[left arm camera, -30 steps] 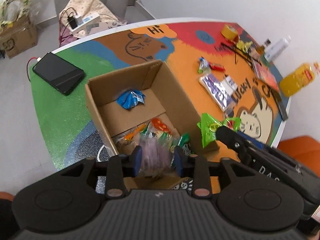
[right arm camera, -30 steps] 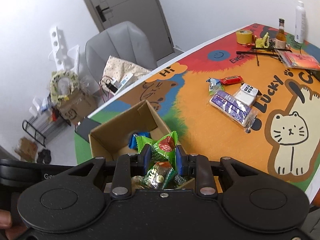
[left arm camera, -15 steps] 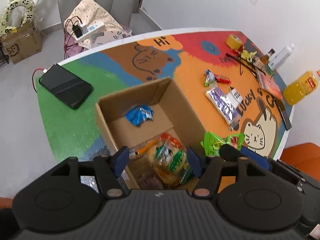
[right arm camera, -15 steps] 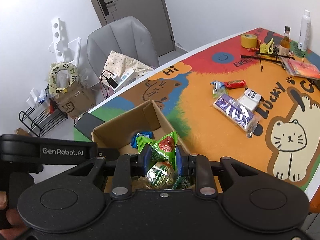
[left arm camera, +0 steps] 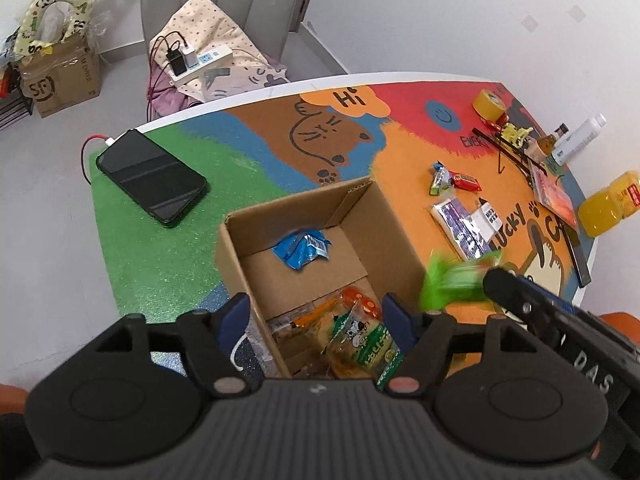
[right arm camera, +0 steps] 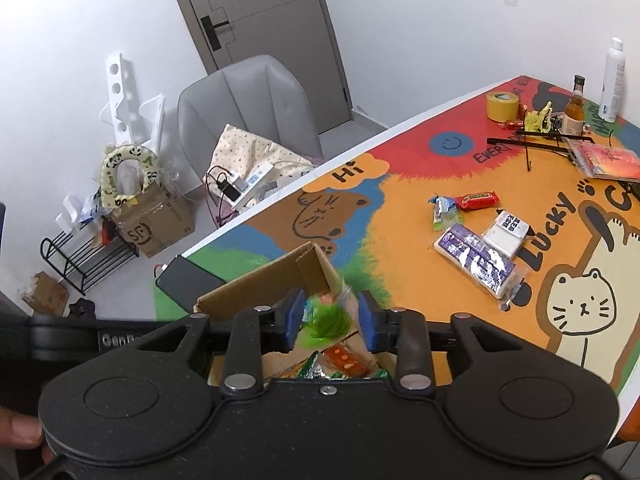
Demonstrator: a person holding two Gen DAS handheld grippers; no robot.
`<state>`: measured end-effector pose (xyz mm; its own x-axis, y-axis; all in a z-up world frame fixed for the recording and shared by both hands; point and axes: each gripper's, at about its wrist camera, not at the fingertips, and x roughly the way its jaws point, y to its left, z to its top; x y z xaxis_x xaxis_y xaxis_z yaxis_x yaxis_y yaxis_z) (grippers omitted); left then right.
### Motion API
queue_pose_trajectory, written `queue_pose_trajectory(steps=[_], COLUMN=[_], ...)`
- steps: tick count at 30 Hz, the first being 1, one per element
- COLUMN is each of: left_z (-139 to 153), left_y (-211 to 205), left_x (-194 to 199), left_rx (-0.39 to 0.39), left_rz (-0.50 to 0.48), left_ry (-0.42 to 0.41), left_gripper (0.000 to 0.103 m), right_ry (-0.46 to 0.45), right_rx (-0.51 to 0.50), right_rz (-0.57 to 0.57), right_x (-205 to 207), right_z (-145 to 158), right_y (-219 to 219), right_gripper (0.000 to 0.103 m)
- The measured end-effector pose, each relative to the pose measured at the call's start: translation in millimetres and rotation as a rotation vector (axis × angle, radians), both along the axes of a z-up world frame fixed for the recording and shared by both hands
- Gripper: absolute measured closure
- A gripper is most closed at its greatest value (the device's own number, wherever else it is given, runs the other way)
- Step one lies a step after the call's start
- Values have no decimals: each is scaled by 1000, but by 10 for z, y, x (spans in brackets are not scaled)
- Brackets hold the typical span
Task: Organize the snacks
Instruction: 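Open both grippers to drop the snacks into the box, then move both grippers back toward the purple bar pack and white rice-cake pack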
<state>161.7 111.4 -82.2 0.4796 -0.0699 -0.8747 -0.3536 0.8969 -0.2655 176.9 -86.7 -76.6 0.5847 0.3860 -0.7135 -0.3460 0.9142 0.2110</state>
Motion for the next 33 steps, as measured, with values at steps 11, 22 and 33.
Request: queue_pose_trajectory(steps=[11, 22, 33], left_z=[43, 91, 165], left_y=[-90, -433, -669], left_x=[143, 464, 846], left_rx=[-22, -34, -53], left_rz=[-12, -97, -114], left_ry=[-20, -50, -92], left_gripper=[20, 14, 10], right_ry=[-16, -27, -42], right_rx=[-67, -94, -98], right_rz=[-65, -163, -163], right_x=[-56, 64, 560], right_z=[54, 52, 7], right_y=[-354, -834, -1300], right_gripper=[44, 32, 18])
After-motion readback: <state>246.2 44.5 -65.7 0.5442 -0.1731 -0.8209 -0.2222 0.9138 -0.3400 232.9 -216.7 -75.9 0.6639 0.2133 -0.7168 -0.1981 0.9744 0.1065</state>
